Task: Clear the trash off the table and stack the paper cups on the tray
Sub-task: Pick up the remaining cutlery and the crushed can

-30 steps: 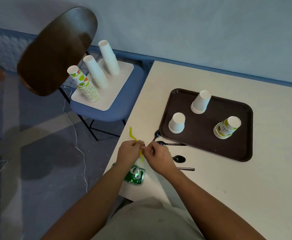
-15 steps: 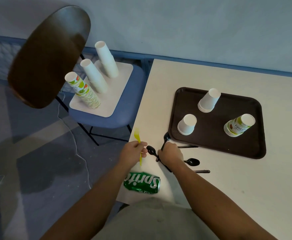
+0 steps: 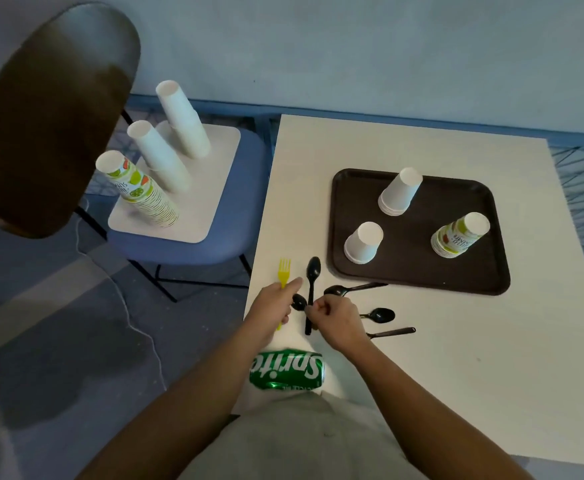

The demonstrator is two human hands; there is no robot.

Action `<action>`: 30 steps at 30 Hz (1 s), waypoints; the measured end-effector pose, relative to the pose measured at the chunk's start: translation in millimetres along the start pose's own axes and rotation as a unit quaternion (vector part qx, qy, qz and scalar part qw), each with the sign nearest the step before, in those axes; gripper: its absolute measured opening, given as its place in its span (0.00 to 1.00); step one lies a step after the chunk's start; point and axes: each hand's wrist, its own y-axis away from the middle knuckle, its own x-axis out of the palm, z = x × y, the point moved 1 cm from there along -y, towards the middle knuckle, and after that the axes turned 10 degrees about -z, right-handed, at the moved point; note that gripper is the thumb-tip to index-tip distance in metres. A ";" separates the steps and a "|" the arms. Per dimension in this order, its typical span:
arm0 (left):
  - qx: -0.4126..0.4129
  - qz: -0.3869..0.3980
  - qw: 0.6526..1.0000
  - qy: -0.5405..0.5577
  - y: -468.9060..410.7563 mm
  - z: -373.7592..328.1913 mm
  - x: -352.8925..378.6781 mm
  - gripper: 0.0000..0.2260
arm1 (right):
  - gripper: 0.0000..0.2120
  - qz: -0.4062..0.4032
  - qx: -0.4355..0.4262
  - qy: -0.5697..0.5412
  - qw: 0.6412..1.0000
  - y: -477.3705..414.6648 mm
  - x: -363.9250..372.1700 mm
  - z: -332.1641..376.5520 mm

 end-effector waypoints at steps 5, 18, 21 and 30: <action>0.048 0.036 0.998 -0.015 -2.4 3.0 4.2 0.16 | 0.08 -0.009 -0.041 0.025 0.999 8.6 5.7 5.3; 0.080 -0.014 0.994 -0.070 -11.4 7.6 -5.4 0.16 | 0.11 -0.045 -0.141 0.208 0.967 1.8 4.3 -12.0; 0.086 -0.017 0.994 -0.072 -12.0 10.4 -6.2 0.17 | 0.13 0.009 -0.144 0.316 0.938 -2.7 7.4 -16.4; 0.098 -0.023 0.992 -0.074 -5.6 10.8 -1.7 0.17 | 0.10 -0.021 -0.160 0.300 0.940 -6.6 18.4 -15.7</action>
